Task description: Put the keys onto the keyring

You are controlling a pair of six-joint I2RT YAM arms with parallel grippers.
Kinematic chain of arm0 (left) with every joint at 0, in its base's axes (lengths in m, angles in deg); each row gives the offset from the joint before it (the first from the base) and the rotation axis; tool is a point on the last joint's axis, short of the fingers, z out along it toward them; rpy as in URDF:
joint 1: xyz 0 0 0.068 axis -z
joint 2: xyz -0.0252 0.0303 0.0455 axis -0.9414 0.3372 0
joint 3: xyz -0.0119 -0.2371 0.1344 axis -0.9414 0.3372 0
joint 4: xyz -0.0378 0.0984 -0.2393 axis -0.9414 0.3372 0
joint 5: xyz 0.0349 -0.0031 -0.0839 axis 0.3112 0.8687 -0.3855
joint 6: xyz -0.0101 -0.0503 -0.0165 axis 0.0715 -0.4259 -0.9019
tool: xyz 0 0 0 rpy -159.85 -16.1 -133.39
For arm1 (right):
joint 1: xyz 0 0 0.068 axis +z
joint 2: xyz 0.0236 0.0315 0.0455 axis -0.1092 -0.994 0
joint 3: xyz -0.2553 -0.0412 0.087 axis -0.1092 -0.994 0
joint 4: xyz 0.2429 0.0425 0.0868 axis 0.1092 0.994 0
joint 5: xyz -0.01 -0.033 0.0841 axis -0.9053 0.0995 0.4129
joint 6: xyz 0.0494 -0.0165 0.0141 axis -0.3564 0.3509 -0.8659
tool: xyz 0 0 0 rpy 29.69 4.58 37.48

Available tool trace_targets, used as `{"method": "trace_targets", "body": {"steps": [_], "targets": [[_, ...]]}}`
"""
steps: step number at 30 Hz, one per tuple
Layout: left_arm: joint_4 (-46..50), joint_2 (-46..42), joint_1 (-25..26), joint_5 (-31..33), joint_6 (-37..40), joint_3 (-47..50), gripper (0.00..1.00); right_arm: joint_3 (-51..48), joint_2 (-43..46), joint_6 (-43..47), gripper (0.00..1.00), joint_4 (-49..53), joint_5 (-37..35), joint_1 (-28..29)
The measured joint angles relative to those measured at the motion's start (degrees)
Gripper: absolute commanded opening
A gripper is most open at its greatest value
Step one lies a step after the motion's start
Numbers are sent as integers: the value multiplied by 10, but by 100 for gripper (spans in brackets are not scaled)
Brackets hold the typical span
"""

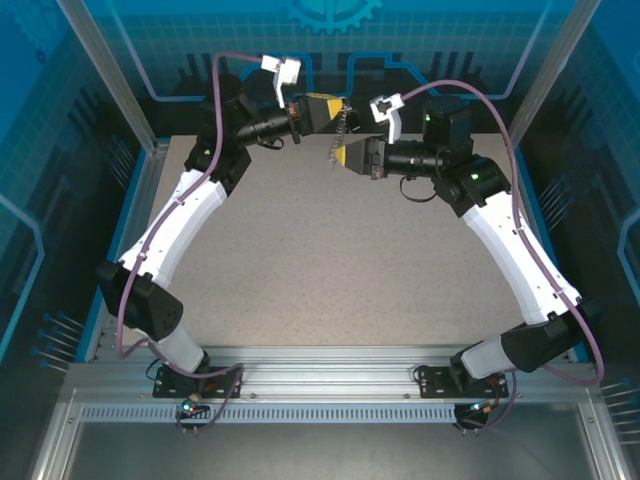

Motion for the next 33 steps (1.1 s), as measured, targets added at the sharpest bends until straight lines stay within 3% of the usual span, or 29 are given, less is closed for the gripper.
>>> {"method": "trace_targets", "body": {"steps": [8, 16, 21, 29, 33], "targets": [[-60, 0, -1, -1, -55, 9, 0, -34, 56, -25, 25, -42, 12, -106], [-131, 0, -2, -21, -120, 9, 0, -12, 57, -43, 40, -88, 16, -140], [-146, 1, -2, -30, -138, 9, 0, 9, 3, -66, 49, -125, 21, -132], [-155, 6, -2, -44, -153, 9, 0, 73, -54, -46, 49, -123, 34, -53], [-166, 6, -7, -46, -162, 8, 0, 82, -54, -33, 47, -121, 35, -41]]}}
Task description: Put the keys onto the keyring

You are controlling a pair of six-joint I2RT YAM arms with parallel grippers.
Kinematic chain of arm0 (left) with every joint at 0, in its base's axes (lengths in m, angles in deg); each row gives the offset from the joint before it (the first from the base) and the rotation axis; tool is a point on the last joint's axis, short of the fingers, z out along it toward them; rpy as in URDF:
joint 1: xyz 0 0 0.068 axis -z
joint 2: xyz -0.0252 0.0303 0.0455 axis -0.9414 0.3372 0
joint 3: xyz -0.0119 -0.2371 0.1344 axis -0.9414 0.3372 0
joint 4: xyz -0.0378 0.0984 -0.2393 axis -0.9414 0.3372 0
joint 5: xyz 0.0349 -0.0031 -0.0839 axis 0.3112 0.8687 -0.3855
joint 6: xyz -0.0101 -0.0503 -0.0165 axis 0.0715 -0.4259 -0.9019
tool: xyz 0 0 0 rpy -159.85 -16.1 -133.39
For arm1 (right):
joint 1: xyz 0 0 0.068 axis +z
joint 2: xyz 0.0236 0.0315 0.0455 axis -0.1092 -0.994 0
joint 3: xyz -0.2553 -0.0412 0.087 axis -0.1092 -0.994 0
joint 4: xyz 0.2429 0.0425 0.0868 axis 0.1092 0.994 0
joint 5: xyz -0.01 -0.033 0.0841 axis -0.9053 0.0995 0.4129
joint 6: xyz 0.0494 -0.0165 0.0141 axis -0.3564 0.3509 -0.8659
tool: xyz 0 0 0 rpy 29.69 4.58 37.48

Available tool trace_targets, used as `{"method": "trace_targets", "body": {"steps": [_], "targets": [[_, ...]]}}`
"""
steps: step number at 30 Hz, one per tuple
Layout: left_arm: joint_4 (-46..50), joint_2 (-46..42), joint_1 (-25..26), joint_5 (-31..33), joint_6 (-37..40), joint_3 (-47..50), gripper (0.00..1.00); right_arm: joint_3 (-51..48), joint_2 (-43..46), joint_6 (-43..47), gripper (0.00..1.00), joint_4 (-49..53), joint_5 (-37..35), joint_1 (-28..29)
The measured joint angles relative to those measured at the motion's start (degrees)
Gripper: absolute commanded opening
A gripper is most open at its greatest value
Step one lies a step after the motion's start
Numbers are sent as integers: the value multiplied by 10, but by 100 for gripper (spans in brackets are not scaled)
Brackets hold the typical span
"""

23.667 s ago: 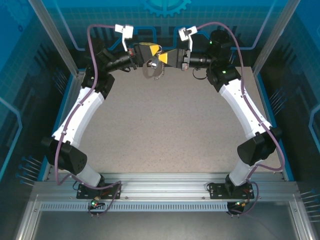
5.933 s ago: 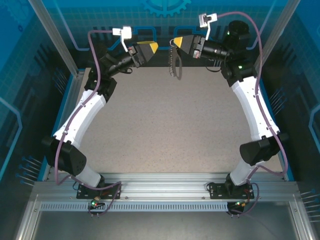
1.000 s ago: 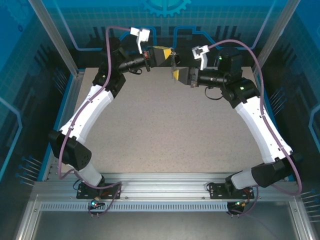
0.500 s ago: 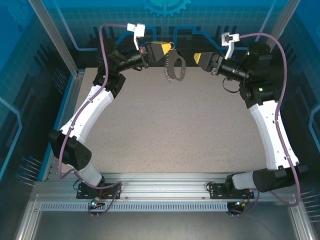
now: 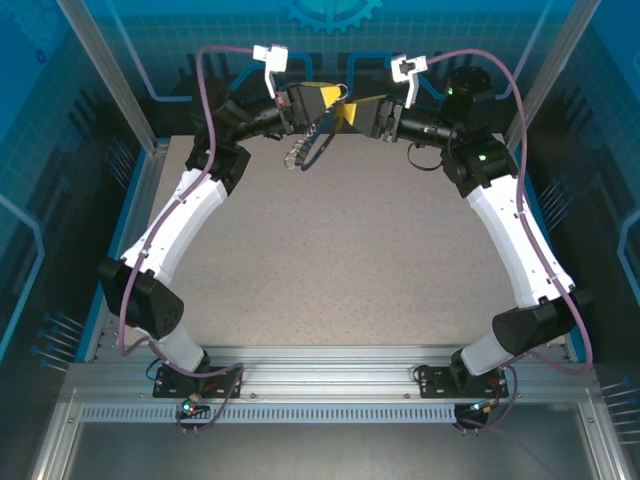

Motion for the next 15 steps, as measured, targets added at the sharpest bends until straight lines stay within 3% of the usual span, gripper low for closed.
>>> {"method": "trace_targets", "body": {"steps": [5, 11, 15], "targets": [[-7, 0, 0, -1, -4, 0, 0, 1, -1, 6, 45, 4, 2, 2], [-23, 6, 0, -5, -22, -3, 0, 1, -2, 10, 53, 3, 11, 3], [-34, 10, 0, -9, -33, -7, 0, 1, -2, 10, 52, 3, 15, 3]]}}
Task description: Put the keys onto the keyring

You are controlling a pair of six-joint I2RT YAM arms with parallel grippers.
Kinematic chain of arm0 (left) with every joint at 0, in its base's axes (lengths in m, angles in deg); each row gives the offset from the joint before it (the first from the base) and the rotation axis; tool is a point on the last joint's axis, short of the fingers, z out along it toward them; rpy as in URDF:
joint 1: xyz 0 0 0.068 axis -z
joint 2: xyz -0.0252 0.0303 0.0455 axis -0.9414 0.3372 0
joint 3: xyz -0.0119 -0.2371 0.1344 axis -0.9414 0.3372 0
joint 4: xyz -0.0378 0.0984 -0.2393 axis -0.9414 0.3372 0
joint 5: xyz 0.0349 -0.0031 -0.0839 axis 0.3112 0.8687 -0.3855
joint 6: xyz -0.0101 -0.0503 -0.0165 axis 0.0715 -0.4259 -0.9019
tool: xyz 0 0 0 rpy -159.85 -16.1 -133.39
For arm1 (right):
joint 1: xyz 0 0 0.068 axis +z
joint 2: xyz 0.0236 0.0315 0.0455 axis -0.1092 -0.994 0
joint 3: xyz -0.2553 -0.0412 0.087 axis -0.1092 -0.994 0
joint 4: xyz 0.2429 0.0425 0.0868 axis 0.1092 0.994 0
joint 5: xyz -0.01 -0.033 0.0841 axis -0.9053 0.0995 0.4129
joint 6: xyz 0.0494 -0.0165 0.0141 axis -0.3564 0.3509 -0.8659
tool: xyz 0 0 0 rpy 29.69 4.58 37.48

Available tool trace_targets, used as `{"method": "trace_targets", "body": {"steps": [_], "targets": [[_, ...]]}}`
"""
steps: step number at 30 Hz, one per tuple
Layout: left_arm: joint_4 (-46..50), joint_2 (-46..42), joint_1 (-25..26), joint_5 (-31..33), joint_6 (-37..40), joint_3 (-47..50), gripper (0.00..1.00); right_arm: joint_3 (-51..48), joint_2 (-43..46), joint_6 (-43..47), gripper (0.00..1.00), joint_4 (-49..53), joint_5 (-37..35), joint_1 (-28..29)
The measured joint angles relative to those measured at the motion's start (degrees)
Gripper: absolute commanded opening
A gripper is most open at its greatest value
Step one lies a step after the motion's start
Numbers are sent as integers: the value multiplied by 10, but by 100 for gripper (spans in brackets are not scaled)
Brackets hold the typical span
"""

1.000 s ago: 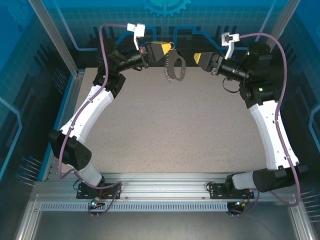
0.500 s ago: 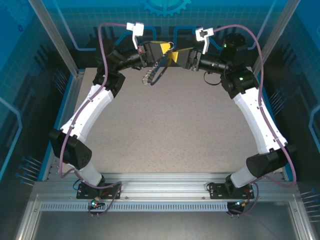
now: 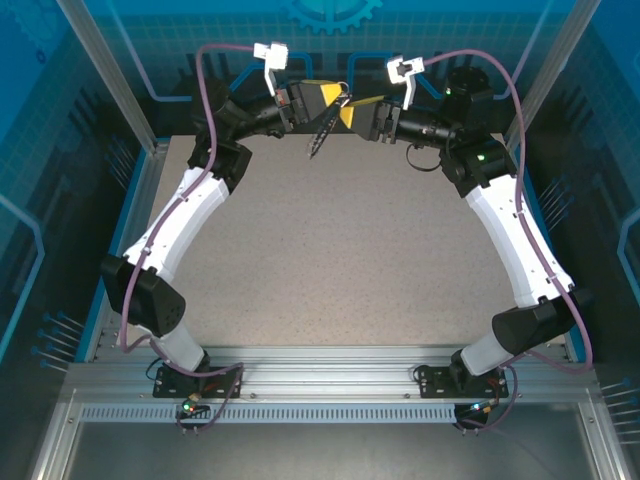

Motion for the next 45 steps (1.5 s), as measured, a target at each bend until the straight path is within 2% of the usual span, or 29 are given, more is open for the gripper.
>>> {"method": "trace_targets", "body": {"steps": [5, 11, 12, 21, 23, 27, 31, 32, 38, 45], "targets": [[-3, 2, 0, -8, -10, -2, 0, 0, -4, 4, 17, -6, 2, 1], [-3, 2, 0, -12, -14, -2, 0, 0, -9, 5, 0, -8, 14, 3], [-3, 2, 0, -13, -14, -2, 0, 0, -9, 6, 0, -8, 17, 5], [-6, 2, 0, -15, -14, -2, 0, -7, -6, 40, 0, 36, 34, 38], [-7, 2, 0, -15, -14, -2, 0, -26, 5, 46, 6, 47, 37, 35], [-14, 2, 0, -15, -17, -2, 0, -67, 36, 47, 9, 57, 38, 10], [-26, 3, 0, -15, -29, -2, 0, -89, 73, 44, 11, 58, 38, -40], [-29, 3, 0, -15, -30, -2, 0, -94, 84, 39, 12, 56, 36, -56], [-37, 8, 0, -17, -44, -3, 0, -92, 113, -8, 39, 8, 32, -120], [-40, 16, 0, -27, -55, -11, 0, -2, 38, -67, 44, -60, 63, -114]]}}
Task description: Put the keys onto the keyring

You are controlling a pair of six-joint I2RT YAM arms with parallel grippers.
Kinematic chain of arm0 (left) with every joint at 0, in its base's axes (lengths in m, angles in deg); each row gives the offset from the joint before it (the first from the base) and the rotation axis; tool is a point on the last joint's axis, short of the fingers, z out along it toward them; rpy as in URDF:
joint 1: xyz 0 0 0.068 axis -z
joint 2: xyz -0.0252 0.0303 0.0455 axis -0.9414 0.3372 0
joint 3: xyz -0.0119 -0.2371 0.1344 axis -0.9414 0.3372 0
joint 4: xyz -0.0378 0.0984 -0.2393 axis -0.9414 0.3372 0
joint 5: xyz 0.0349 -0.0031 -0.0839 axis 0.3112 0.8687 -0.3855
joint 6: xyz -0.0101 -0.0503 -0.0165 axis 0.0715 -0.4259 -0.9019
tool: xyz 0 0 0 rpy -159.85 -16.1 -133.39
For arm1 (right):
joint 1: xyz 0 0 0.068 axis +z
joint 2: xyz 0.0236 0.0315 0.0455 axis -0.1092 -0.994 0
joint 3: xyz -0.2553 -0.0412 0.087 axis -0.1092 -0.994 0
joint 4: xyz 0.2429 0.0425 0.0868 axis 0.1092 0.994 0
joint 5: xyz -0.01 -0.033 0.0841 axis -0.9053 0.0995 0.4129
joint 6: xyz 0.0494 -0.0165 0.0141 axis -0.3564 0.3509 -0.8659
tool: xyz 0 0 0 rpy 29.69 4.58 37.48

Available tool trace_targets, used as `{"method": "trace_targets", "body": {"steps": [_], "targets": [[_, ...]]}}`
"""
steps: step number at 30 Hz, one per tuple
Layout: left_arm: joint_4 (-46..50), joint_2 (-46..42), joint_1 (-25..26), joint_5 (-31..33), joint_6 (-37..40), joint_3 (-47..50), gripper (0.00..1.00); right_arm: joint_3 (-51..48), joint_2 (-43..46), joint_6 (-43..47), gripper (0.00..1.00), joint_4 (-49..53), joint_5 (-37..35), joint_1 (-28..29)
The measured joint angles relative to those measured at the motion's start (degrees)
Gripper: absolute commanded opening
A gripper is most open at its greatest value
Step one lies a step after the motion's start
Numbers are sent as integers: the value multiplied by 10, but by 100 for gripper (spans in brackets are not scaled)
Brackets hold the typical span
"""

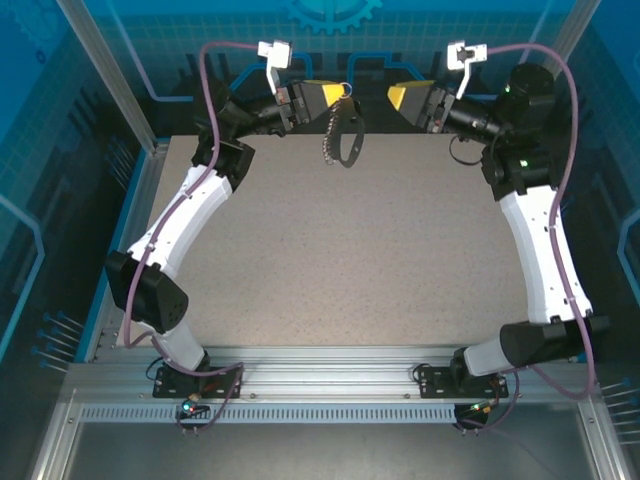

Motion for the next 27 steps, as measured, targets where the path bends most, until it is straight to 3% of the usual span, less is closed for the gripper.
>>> {"method": "trace_targets", "body": {"steps": [10, 27], "targets": [[-1, 2, 0, -14, -4, -6, 0, 42, -82, -45, 49, -49, 55, 59], [-9, 4, 0, -30, -21, -26, 0, -62, -10, -12, 48, -29, 53, 84]]}}
